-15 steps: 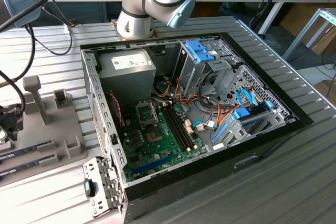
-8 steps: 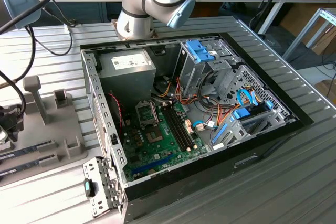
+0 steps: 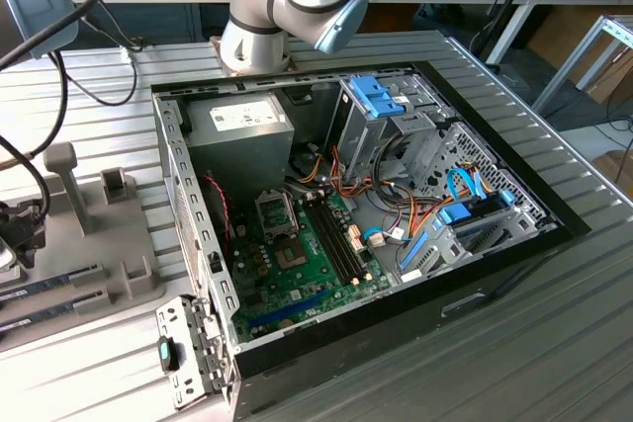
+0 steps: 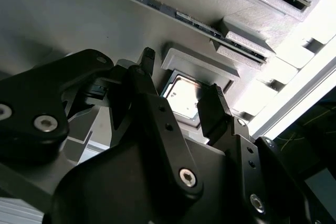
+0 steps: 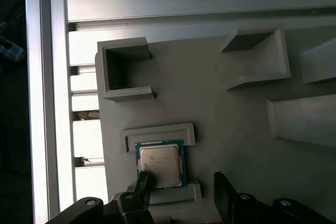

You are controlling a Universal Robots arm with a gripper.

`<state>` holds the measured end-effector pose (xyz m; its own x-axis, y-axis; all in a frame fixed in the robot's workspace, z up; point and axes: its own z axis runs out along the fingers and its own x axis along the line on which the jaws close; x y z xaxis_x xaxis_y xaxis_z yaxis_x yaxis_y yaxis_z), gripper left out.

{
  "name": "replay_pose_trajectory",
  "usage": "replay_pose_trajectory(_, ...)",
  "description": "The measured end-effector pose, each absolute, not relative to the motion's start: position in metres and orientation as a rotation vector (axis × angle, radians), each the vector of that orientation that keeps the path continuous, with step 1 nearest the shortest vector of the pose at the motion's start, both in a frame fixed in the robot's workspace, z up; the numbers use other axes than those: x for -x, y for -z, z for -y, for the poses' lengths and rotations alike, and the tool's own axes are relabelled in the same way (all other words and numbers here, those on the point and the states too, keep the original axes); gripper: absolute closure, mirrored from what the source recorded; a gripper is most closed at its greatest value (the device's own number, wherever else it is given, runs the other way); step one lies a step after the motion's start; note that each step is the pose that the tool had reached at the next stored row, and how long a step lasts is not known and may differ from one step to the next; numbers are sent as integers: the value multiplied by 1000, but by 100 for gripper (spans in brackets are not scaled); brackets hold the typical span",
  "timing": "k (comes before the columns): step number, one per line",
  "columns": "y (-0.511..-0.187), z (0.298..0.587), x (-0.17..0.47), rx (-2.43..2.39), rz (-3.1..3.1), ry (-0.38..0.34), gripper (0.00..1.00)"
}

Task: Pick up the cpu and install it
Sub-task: 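Pick up the cpu and move it towards the insertion slot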

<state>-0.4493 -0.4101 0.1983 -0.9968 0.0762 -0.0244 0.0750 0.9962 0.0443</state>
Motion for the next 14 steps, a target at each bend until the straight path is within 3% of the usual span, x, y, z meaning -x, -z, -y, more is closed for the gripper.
replay_pose_trajectory(14,-197,403,450,-118,-3112,-66,40)
